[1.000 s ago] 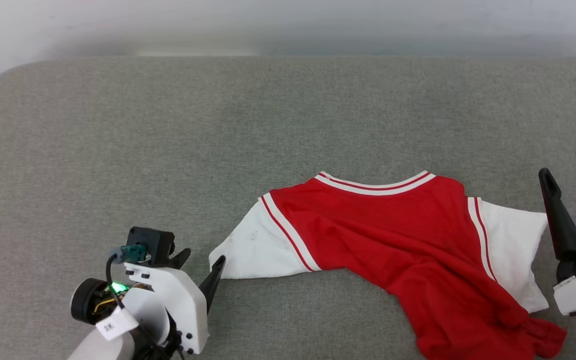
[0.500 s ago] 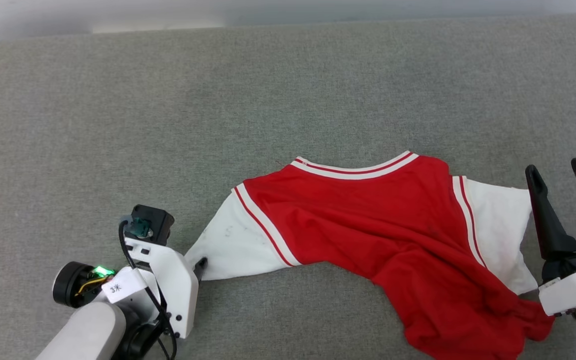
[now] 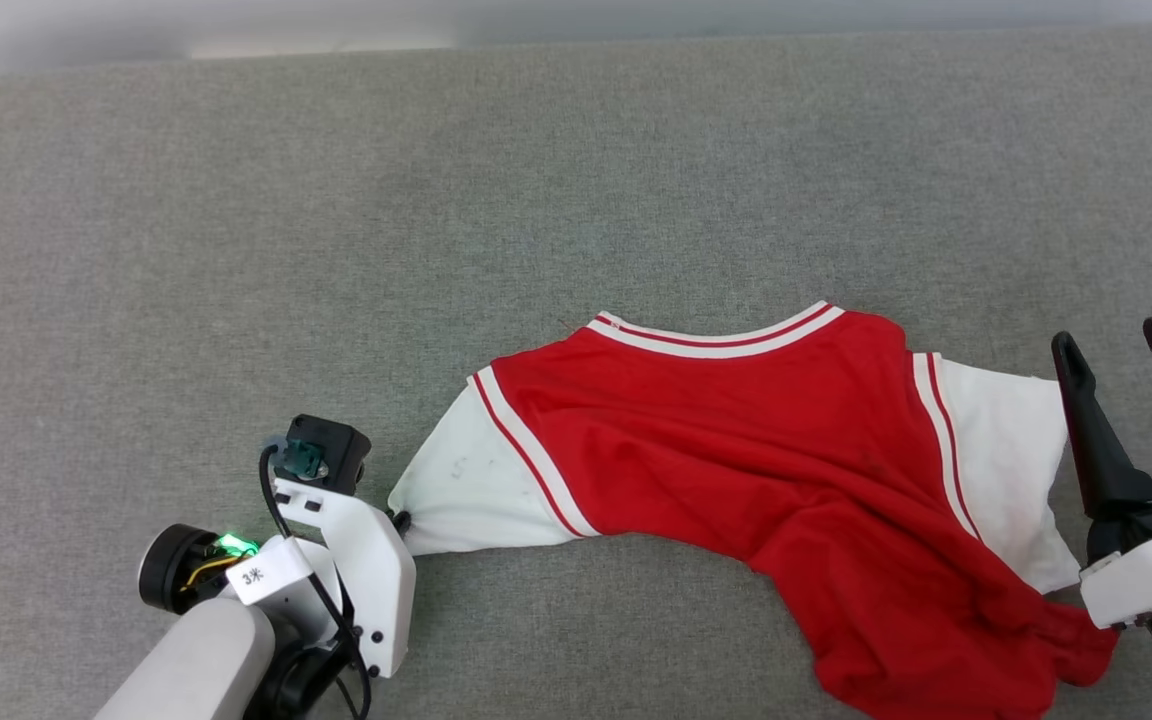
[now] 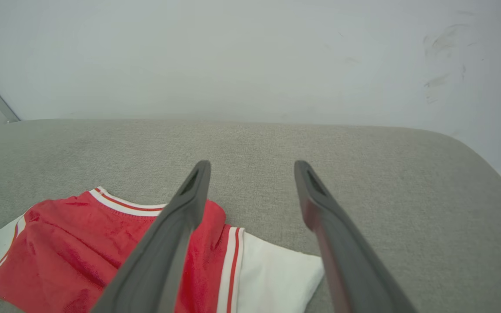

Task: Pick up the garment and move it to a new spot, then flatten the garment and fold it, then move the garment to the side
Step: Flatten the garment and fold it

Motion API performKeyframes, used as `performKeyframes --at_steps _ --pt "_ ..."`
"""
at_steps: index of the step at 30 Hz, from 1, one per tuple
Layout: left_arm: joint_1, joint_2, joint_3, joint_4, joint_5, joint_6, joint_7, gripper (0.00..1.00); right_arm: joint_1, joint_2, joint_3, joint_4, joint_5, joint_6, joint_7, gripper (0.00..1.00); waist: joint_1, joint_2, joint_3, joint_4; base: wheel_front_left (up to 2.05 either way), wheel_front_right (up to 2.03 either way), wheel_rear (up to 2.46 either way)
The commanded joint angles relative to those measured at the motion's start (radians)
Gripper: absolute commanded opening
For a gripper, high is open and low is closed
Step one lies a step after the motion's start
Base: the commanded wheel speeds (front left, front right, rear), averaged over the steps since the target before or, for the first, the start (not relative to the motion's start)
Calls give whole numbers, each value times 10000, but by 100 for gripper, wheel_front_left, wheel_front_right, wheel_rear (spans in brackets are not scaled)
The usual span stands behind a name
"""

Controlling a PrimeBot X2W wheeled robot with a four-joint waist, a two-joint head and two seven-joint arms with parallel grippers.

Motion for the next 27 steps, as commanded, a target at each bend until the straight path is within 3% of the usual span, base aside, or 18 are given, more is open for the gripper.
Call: performKeyframes --at_steps 1,6,11,20,27 --pt "285 -52 -49 449 72 120 -165 0 20 -92 -34 37 -14 -4 71 100 0 -1 -144 77 0 0 0" --pt "74 -60 590 -207 339 477 -1593 0 212 -435 -71 210 -121 -4 1017 100 0 -1 -492 271 0 0 0" --pt "219 64 919 -1222 551 725 -2316 0 337 -1102 -73 254 -179 -5 2930 100 0 -1 -643 527 0 0 0" --pt "574 364 644 -3250 718 755 -1996 0 -850 -1861 -506 1108 66 -5 7556 100 0 -1 -353 1024 0 0 0" --pt "497 357 406 -4118 810 716 -1822 0 -2081 -2425 -286 2424 307 -5 8971 100 0 -1 -29 1346 0 0 0"
